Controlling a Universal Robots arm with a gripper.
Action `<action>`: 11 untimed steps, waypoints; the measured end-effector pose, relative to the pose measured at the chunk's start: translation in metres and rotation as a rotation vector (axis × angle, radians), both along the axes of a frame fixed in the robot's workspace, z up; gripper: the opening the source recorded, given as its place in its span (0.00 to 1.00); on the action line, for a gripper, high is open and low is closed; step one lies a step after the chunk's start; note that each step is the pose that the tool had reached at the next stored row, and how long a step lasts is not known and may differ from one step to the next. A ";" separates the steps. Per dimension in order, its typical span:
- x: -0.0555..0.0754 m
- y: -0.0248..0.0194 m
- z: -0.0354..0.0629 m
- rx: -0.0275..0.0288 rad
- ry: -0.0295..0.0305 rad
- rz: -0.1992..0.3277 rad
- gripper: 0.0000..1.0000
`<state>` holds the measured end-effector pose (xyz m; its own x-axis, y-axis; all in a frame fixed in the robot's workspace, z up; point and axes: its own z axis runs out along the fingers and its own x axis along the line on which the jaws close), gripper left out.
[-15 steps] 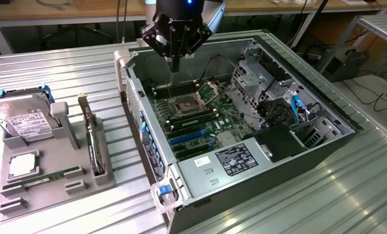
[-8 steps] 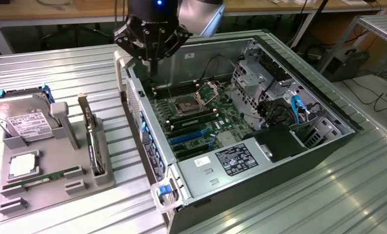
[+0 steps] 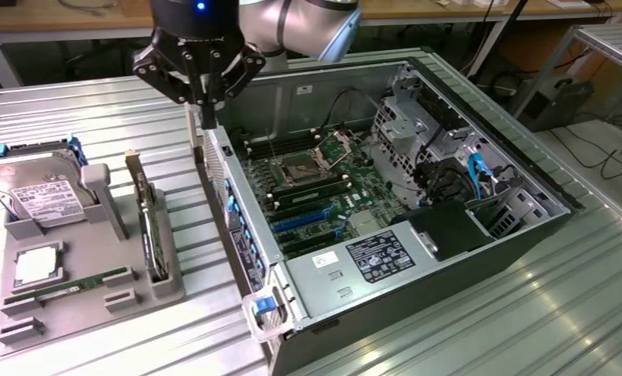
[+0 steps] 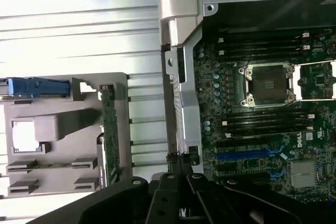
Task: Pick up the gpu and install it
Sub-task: 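Reach for the gpu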
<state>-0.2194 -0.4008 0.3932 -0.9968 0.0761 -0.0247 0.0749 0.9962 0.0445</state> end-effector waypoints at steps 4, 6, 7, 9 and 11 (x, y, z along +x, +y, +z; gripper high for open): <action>-0.021 -0.0018 0.0000 -0.0001 0.0001 0.000 0.11; -0.031 -0.0030 -0.0001 -0.0001 0.0001 0.000 0.11; -0.037 -0.0037 -0.0002 -0.0001 0.0001 0.000 0.11; -0.046 -0.0050 -0.0004 0.0000 0.0000 0.000 0.11; -0.062 -0.0073 -0.0008 0.0000 0.0000 0.000 0.11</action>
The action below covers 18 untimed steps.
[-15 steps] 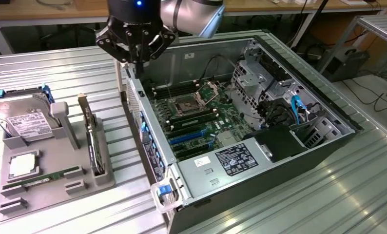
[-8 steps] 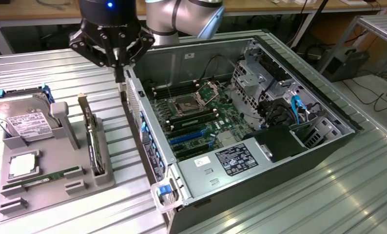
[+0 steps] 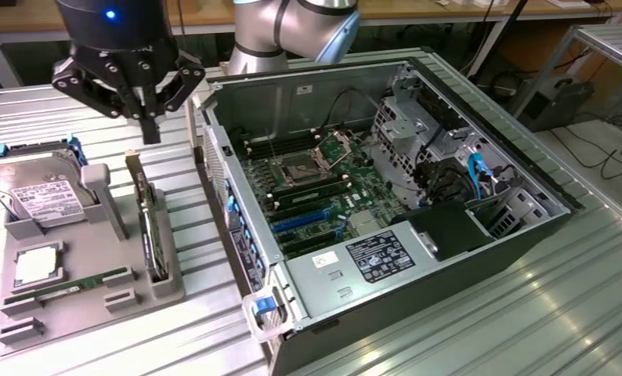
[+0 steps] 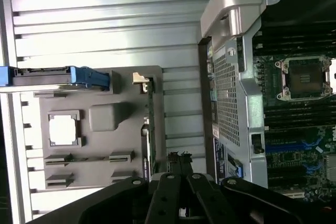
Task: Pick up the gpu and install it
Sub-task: 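Reach for the gpu, then pick up the gpu and move the gpu toward the slot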
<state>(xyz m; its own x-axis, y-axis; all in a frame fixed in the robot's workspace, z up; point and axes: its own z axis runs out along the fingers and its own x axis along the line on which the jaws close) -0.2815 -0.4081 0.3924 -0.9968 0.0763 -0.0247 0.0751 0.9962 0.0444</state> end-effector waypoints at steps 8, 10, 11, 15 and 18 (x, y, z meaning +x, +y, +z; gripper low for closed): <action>-0.035 -0.0051 -0.0062 -0.0037 -0.0001 0.000 0.11; -0.035 -0.0051 -0.0062 -0.0039 0.0000 0.000 0.11; -0.035 -0.0051 -0.0062 -0.0039 0.0001 0.000 0.11; -0.035 -0.0051 -0.0062 -0.0039 0.0001 0.000 0.11; -0.035 -0.0051 -0.0062 -0.0040 0.0001 0.000 0.11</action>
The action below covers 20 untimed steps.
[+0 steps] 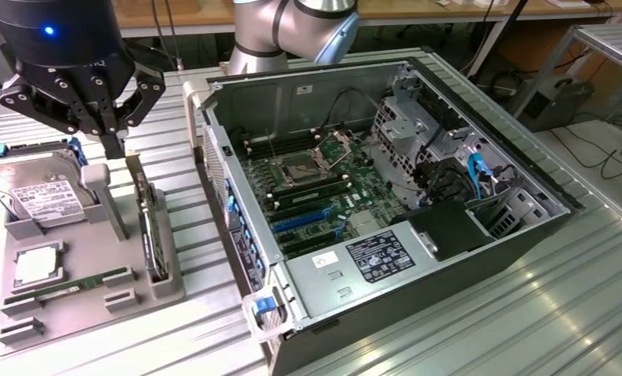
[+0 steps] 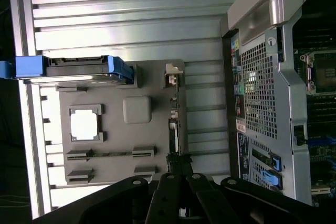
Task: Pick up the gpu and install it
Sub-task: 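Pick up the gpu and move the gpu toward the slot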
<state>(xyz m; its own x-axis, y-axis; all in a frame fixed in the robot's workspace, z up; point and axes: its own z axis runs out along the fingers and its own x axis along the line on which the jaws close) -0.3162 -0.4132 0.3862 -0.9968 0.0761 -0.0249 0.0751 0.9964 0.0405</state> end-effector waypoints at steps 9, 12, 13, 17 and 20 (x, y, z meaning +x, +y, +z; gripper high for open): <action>0.000 0.0000 -0.0073 0.0001 -0.0021 0.000 0.11; 0.000 -0.0001 -0.0150 0.0001 -0.0072 0.000 0.17; 0.000 -0.0002 -0.0167 0.0000 -0.0080 0.000 0.24; 0.000 -0.0007 -0.0239 0.0000 -0.0117 0.000 0.36; 0.000 -0.0018 -0.0288 0.0000 -0.0157 -0.001 0.36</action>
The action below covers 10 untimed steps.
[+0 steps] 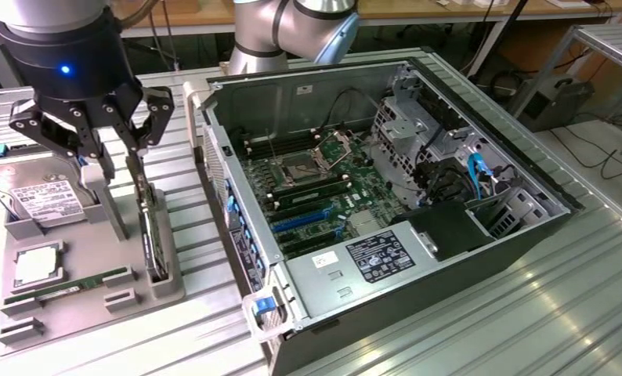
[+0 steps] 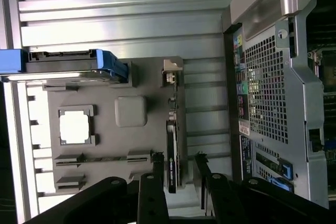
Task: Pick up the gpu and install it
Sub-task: 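Pick up the gpu and move the gpu toward the slot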
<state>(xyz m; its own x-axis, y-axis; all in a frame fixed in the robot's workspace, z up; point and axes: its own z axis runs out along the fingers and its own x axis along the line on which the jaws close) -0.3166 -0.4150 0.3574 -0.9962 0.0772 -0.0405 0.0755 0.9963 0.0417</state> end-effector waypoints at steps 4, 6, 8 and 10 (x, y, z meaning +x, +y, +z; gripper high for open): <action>-0.001 -0.0016 -0.0076 0.0000 -0.0045 -0.002 0.36; -0.002 -0.0021 -0.0118 0.0000 -0.0053 -0.003 0.36; -0.003 -0.0023 -0.0155 0.0000 -0.0056 -0.003 0.36; -0.005 -0.0025 -0.0195 0.0000 -0.0056 -0.003 0.36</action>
<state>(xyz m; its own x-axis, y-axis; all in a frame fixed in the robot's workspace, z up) -0.3212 -0.4176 0.3380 -0.9957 0.0801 -0.0461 0.0781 0.9961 0.0421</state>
